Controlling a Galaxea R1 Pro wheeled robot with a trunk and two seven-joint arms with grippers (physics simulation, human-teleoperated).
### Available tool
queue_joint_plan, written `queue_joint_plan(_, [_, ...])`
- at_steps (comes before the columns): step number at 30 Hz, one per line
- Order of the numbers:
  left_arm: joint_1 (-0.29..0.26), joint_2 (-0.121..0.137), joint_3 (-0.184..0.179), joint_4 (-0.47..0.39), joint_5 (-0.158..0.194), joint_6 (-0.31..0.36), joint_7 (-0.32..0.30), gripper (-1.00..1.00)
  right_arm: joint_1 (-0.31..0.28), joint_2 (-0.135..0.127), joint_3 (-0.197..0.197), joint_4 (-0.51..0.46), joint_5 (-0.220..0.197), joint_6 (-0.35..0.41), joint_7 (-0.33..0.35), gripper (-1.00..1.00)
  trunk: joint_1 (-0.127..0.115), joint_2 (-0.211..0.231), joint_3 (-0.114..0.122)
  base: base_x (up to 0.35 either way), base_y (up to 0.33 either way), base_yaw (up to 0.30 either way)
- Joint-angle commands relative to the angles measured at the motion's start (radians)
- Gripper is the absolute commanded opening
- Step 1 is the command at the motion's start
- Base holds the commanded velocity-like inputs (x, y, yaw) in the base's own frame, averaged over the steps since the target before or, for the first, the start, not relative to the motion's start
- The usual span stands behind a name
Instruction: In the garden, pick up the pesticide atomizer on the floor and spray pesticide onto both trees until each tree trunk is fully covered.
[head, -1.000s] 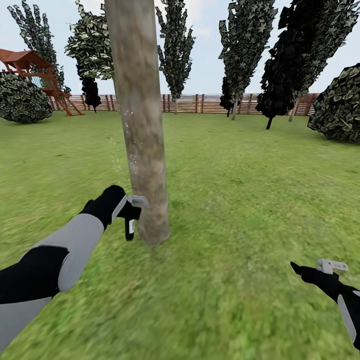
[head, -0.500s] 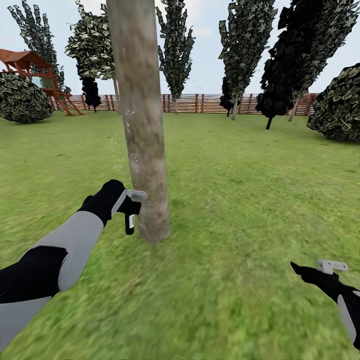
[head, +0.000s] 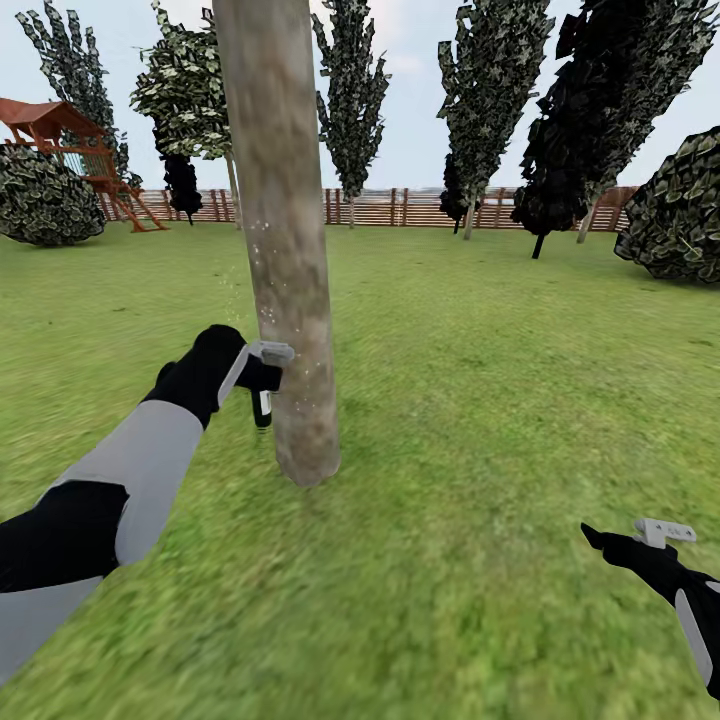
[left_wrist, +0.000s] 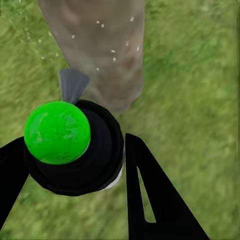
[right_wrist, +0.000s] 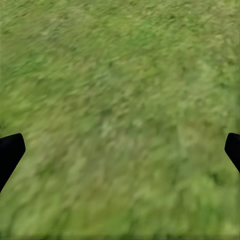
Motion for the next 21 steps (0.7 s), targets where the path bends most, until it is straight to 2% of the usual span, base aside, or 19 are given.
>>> queue_joint_plan(1, [-0.008, 0.0, 0.0, 0.0, 0.0, 0.0, 0.0, -1.0, 0.0, 0.0, 0.0, 0.0, 0.0, 0.0, 0.0, 1.0, 0.0, 0.0, 0.0, 0.0, 0.0, 0.0])
queue_joint_plan(13, [-0.135, -0.002, -0.002, 0.01, 0.0, 0.008, 0.0, -1.0, 0.0, 0.0, 0.0, 0.0, 0.0, 0.0, 0.0, 1.0, 0.0, 0.0, 0.0, 0.0, 0.0, 0.0])
queue_joint_plan(17, [-0.16, -0.002, -0.002, 0.012, 0.0, 0.009, -0.001, -1.0, 0.0, 0.0, 0.0, 0.0, 0.0, 0.0, 0.0, 1.0, 0.0, 0.0, 0.0, 0.0, 0.0, 0.0])
queue_joint_plan(21, [-0.203, -0.002, -0.002, 0.047, 0.0, 0.009, -0.001, -1.0, 0.001, 0.0, 0.0, 0.0, 0.0, 0.0, 0.0, 1.0, 0.0, 0.0, 0.0, 0.0, 0.0, 0.0])
